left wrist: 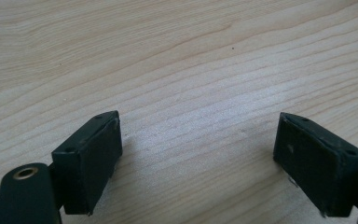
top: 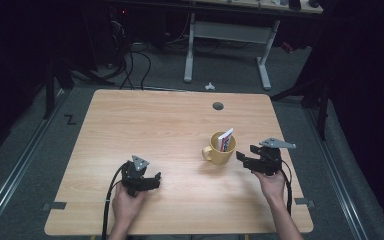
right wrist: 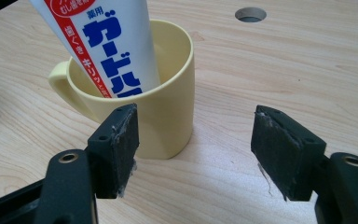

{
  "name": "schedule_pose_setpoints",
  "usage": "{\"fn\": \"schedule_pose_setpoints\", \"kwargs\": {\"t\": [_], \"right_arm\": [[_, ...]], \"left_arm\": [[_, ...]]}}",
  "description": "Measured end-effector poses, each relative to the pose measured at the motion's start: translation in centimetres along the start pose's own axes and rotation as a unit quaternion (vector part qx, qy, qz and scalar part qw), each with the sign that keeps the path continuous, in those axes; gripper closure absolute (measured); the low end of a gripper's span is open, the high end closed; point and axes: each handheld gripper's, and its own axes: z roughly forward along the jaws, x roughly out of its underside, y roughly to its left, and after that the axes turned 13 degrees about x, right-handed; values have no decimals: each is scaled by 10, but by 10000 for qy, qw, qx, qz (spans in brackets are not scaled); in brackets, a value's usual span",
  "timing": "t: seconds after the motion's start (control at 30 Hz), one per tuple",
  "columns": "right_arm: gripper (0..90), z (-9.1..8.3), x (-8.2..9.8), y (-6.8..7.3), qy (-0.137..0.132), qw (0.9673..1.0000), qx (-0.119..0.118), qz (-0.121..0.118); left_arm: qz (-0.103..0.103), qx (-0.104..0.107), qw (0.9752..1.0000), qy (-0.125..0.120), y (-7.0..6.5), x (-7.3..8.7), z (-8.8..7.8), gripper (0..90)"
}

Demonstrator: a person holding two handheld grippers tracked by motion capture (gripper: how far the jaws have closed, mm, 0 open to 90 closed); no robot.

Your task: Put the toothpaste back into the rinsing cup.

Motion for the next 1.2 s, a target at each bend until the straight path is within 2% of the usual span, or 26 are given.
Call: {"fn": "schedule_pose_setpoints", "kwargs": {"t": [0.63, 1.2], "right_arm": [[326, 4, 10, -3, 94, 9999, 76, 9], [327, 9, 25, -8, 234, 9995, 140, 144]], "left_arm": [[1, 0, 10000, 1, 0, 0, 0, 156], [-4, 0, 10000, -2, 0, 0, 0, 156]]}}
